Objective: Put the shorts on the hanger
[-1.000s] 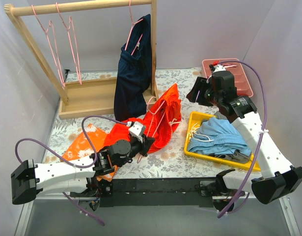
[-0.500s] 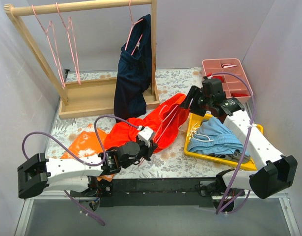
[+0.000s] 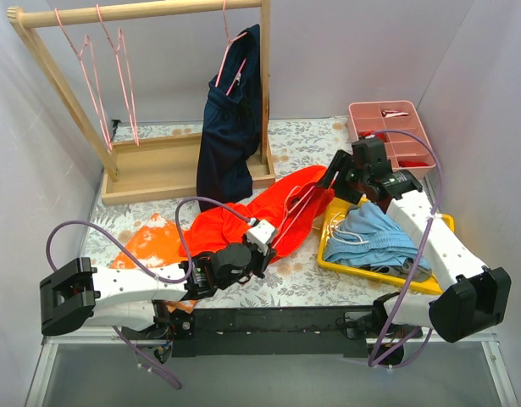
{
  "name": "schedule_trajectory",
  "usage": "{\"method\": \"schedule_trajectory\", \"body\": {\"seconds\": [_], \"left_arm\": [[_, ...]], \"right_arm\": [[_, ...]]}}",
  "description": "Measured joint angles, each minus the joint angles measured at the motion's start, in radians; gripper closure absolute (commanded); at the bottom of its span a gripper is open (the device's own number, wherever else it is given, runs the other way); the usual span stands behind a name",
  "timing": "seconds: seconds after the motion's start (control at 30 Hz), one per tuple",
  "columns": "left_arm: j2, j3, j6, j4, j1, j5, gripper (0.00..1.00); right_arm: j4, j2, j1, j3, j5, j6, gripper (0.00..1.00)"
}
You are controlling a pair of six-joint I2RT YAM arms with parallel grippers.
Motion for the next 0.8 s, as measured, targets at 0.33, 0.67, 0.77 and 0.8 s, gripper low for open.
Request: {"method": "schedule_trajectory", "body": {"seconds": [0.33, 0.67, 0.77, 0.8], "left_arm": [[0.042, 0.025, 0.010, -0.003, -0.006, 0.001, 1.00], [0.111, 0.076, 0.045, -0.007, -0.026, -0.005, 1.00], [0.138, 0.094, 0.059, -0.011, -0.027, -0.012, 1.00], [0.147, 0.098, 0.063, -0.011, -0.029, -0.013, 1.00]], "right_arm": [[-0.028, 0.120, -0.146, 0.083, -0.053, 0.025, 0.30], [-0.017, 0.253, -0.133, 0.101, -0.111, 0.050, 0.77], [0.000, 0.218, -0.114, 0.060, -0.106, 0.059, 0.78], [0.001, 0.204, -0.107, 0.051, -0.099, 0.060, 0.78]]}}
